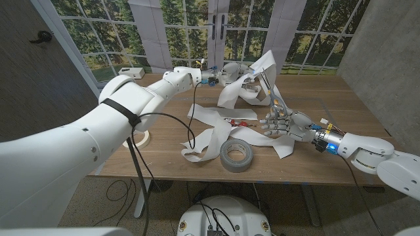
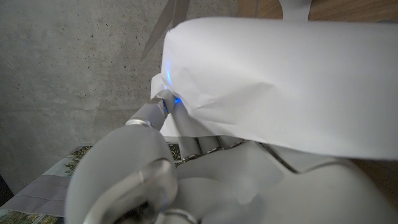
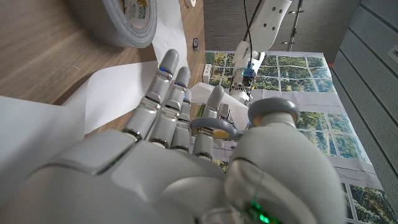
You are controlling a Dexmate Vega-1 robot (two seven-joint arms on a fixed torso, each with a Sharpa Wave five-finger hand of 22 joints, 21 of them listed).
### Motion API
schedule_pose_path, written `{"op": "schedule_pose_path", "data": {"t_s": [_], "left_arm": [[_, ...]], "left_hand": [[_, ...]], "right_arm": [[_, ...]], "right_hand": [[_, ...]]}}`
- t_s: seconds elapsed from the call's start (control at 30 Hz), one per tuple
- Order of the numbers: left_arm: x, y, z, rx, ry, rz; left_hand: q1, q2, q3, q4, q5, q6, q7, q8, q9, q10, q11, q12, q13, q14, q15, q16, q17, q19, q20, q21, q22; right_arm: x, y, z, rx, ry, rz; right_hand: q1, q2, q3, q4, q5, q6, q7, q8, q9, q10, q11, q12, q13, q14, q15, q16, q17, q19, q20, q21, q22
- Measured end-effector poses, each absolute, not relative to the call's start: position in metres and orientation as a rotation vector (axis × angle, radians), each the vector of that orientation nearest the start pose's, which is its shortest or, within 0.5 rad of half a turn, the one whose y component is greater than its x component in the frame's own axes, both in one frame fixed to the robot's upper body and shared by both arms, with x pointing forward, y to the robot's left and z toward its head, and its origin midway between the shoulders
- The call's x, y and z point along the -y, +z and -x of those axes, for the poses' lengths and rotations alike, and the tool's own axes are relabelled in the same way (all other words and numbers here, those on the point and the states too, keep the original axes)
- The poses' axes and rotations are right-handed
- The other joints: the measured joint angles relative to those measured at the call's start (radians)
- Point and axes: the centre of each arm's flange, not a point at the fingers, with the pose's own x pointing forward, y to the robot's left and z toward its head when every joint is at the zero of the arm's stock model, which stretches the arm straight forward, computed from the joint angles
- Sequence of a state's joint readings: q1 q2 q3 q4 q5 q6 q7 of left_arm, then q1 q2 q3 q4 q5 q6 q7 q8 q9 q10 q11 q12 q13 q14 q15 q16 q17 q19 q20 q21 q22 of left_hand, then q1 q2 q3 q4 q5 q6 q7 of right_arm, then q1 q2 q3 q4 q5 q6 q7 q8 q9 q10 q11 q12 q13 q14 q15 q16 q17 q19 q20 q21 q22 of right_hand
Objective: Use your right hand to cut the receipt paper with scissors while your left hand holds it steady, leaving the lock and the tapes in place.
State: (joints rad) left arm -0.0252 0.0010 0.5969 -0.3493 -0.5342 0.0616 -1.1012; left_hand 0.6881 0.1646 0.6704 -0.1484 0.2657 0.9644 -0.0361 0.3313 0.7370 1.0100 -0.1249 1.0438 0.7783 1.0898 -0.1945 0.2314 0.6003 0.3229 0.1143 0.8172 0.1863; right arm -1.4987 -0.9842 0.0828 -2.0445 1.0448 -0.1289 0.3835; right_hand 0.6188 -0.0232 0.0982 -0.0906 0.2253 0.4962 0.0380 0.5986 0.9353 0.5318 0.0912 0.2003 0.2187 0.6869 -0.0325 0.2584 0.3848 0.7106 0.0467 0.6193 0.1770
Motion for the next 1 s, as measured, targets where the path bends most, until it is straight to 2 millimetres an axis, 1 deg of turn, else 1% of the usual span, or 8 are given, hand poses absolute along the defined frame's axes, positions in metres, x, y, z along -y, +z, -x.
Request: {"op": "schedule_pose_path", "data": {"t_s": [0.1, 0.13, 0.17, 0.4, 0.47, 0.57, 0.97, 1.0], "left_arm": [[-0.0402, 0.1308, -0.676, 0.194, -1.278, -0.216], [-0.0401, 0.1308, -0.676, 0.194, -1.278, -0.216], [-0.0395, 0.1309, -0.6758, 0.193, -1.278, -0.219], [-0.037, 0.1308, -0.6752, 0.191, -1.279, -0.231], [-0.0364, 0.1308, -0.6751, 0.19, -1.279, -0.235], [-0.0354, 0.1302, -0.675, 0.187, -1.28, -0.241], [-0.0321, 0.129, -0.6747, 0.179, -1.278, -0.27], [-0.0318, 0.1288, -0.6747, 0.178, -1.278, -0.273]], "left_hand": [[0.0, 0.0, 0.002, -0.002, 0.0, 0.0, 0.0, 0.0, 0.0, 0.0, 0.0, 0.0, 0.0, 0.0, 0.0, 0.0, 0.004, 0.0, 0.0, 0.0, 0.0], [0.0, 0.0, 0.002, -0.002, 0.0, 0.0, 0.0, 0.0, 0.0, 0.0, 0.0, 0.0, 0.0, 0.0, 0.0, 0.0, 0.005, 0.0, 0.0, 0.0, 0.0], [0.0, 0.0, 0.002, -0.002, 0.0, 0.0, 0.0, 0.0, 0.0, 0.0, 0.0, 0.0, 0.0, 0.0, 0.0, 0.0, 0.004, 0.0, 0.0, 0.0, 0.0], [0.0, 0.0, 0.002, -0.002, 0.0, 0.0, 0.0, 0.0, 0.0, -0.004, 0.004, 0.008, 0.0, 0.0, 0.0, 0.0, 0.005, 0.0, 0.0, 0.0, 0.0], [-0.004, 0.004, 0.002, -0.002, -0.008, 0.0, 0.0, 0.0, 0.0, -0.004, 0.004, 0.008, 0.0, 0.0, 0.0, 0.0, 0.009, -0.005, 0.005, 0.0, 0.0], [-0.008, 0.0, 0.006, -0.006, -0.008, 0.0, 0.0, 0.0, 0.001, -0.004, 0.004, 0.008, -0.005, 0.0, 0.0, 0.0, 0.009, -0.005, 0.005, 0.0, 0.0], [-0.007, 0.001, 0.006, -0.006, -0.008, 0.0, 0.0, 0.0, 0.009, -0.007, 0.007, 0.015, -0.005, 0.0, 0.0, 0.0, 0.009, -0.005, 0.005, 0.0, 0.0], [-0.007, 0.001, 0.006, -0.006, -0.008, 0.0, 0.0, 0.0, 0.009, -0.007, 0.007, 0.015, -0.005, 0.0, 0.0, 0.0, 0.011, -0.005, 0.005, 0.0, 0.0]], "right_arm": [[0.3022, -0.0567, -0.4689, 0.263, 0.74, 0.053], [0.3022, -0.0567, -0.469, 0.263, 0.74, 0.054], [0.3027, -0.056, -0.4693, 0.263, 0.739, 0.056], [0.3043, -0.0546, -0.4713, 0.256, 0.737, 0.072], [0.3045, -0.0546, -0.4716, 0.253, 0.736, 0.075], [0.3048, -0.055, -0.4719, 0.249, 0.735, 0.079], [0.309, -0.0516, -0.4725, 0.244, 0.724, 0.101], [0.3097, -0.0508, -0.4725, 0.244, 0.722, 0.102]], "right_hand": [[0.0, 0.0, 0.0, 0.0, 0.0, 0.0, 0.0, -0.008, 0.003, -0.002, 0.002, 0.0, 0.0, 0.0, 0.0, 0.0, 0.0, 0.0, 0.0, 0.0, 0.0], [0.0, 0.0, 0.0, 0.0, 0.0, 0.0, 0.0, -0.008, 0.003, -0.004, 0.004, 0.0, 0.0, 0.0, 0.0, 0.0, 0.0, 0.0, 0.0, 0.0, 0.0], [0.0, 0.0, 0.0, 0.0, 0.0, -0.009, 0.009, -0.008, 0.003, -0.004, 0.004, 0.0, 0.0, 0.0, 0.0, 0.0, 0.0, 0.0, 0.0, 0.0, 0.0], [0.0, 0.0, 0.0, 0.0, 0.0, -0.009, 0.009, -0.008, 0.003, -0.004, 0.004, 0.0, 0.0, 0.0, 0.0, 0.0, 0.0, -0.002, 0.002, 0.0, 0.0], [0.0, 0.0, 0.0, 0.0, 0.0, -0.009, 0.009, -0.008, 0.003, -0.004, 0.004, 0.0, 0.0, 0.0, 0.0, 0.0, 0.0, -0.002, 0.002, -0.001, 0.0], [0.0, 0.0, 0.0, 0.0, 0.0, -0.009, 0.009, -0.008, 0.003, -0.004, 0.004, 0.0, 0.0, 0.0, 0.0, 0.0, 0.0, -0.002, 0.002, -0.006, 0.0], [0.004, 0.004, -0.004, -0.004, 0.0, -0.009, 0.009, -0.008, 0.003, -0.004, 0.004, 0.0, 0.0, 0.001, 0.0, 0.0, 0.0, -0.002, 0.002, -0.009, 0.0], [0.004, 0.004, -0.004, -0.004, 0.0, -0.009, 0.009, -0.012, 0.003, -0.004, 0.004, 0.0, 0.0, 0.001, 0.0, 0.0, 0.0, -0.002, 0.002, -0.009, 0.0]]}}
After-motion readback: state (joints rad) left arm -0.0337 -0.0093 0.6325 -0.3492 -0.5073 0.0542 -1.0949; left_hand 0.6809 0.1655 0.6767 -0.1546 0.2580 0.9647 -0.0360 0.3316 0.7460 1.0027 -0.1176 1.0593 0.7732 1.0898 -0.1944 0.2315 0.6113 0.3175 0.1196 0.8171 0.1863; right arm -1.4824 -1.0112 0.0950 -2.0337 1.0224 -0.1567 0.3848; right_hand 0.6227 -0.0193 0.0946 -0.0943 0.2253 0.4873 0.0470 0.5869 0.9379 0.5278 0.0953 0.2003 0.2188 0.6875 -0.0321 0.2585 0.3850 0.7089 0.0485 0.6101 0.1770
